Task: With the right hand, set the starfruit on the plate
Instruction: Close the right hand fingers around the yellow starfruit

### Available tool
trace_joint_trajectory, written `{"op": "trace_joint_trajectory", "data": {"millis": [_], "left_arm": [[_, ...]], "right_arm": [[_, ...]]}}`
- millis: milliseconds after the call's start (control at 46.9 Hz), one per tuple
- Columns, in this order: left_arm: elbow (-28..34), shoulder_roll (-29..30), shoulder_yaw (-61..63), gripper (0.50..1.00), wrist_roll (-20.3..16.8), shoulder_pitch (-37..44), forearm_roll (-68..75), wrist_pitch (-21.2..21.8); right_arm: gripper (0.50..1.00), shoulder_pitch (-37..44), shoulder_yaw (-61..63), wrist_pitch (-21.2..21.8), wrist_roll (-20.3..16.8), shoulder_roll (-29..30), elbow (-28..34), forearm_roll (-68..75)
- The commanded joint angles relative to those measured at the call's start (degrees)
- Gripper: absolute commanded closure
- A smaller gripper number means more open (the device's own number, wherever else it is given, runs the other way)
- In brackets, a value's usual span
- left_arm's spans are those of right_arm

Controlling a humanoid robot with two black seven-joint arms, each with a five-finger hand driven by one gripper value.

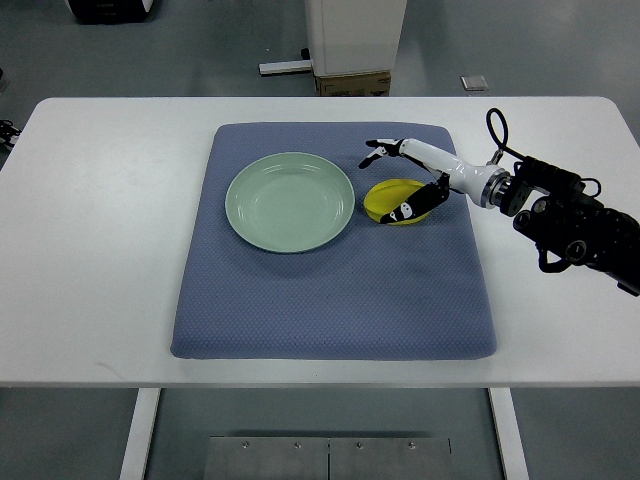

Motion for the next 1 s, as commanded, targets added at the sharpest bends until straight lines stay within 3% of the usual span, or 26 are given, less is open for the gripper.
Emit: {"op": "trace_joint_trajectory", "data": {"millis": [0, 235, 555, 640, 725, 811, 981], "left_arm": [[0.0, 0.0, 0.01, 0.5, 0.0, 0.0, 0.0, 0.0], [0.0, 0.0, 0.01, 0.5, 0.0, 0.0, 0.0, 0.0], [0.0, 0.0, 0.01, 0.5, 0.0, 0.0, 0.0, 0.0], [0.0, 0.0, -0.08, 0.5, 0.0, 0.0, 0.0, 0.0], [0.0, 0.0, 0.01, 0.5, 0.0, 0.0, 0.0, 0.0], [0.0, 0.0, 0.01, 0.5, 0.0, 0.0, 0.0, 0.0], [0.0, 0.0, 0.01, 0.5, 0.0, 0.0, 0.0, 0.0]], "right_arm": [[0.515, -0.09, -0.17, -0.94, -0.1, 0.35, -0.08, -0.09], [0.534, -0.35, -2.19, -3.4, -0.54, 2.1, -3.07, -0.09], [0.634, -0.62, -5.88, -3.49, -0.01, 1.93, -3.34, -0.09], [0.73, -0.62, -6.59, -3.49, -0.1, 1.75, -3.34, -0.09], [0.881, -0.62, -7.55, -3.49, -0.1, 1.58, -3.34, -0.09], [1.0, -0.44, -8.26, -3.4, -0.19, 1.49, -3.34, -0.01], [1.0, 0.17, -8.17, -3.4, -0.8, 1.4, -3.42, 0.17]]}}
